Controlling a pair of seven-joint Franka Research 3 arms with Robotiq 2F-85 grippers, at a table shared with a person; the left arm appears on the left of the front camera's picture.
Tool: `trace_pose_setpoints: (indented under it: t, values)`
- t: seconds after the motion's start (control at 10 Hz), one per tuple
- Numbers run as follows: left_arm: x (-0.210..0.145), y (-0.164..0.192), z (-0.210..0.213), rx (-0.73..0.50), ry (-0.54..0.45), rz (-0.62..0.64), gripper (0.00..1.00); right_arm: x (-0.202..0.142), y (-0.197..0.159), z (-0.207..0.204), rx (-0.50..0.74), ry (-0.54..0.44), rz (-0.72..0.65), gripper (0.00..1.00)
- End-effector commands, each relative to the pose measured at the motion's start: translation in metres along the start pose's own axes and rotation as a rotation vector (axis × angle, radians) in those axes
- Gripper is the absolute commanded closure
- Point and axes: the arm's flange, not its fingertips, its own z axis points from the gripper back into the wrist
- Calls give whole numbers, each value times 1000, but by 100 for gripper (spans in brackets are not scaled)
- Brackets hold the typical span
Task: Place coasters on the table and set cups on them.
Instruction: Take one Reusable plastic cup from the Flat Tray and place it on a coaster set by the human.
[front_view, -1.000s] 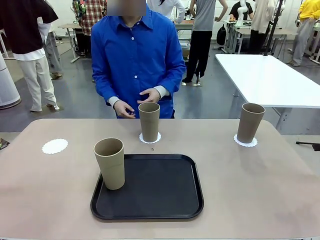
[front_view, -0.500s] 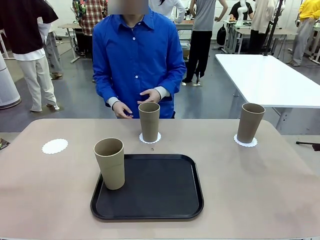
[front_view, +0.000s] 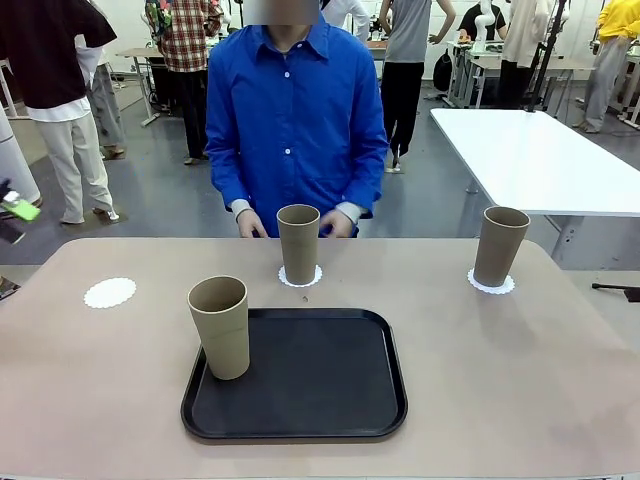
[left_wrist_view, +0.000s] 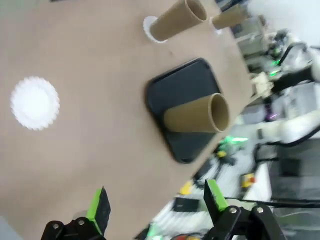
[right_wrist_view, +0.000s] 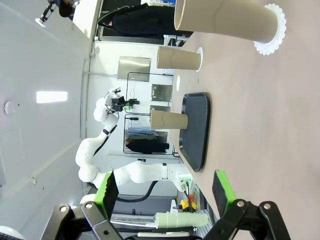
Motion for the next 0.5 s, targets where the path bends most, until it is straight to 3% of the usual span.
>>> trace_pose_setpoints:
  t: [0.0, 0.2, 0.4]
  values:
    - [22, -29, -28, 296, 104, -309, 0, -1, -1, 1, -9, 1, -8, 0]
    - [39, -72, -63, 386, 239, -463, 0, -1, -1, 1, -9, 1, -8, 0]
    - [46, -108, -108, 490, 279, -598, 0, -1, -1, 1, -9, 1, -8, 0]
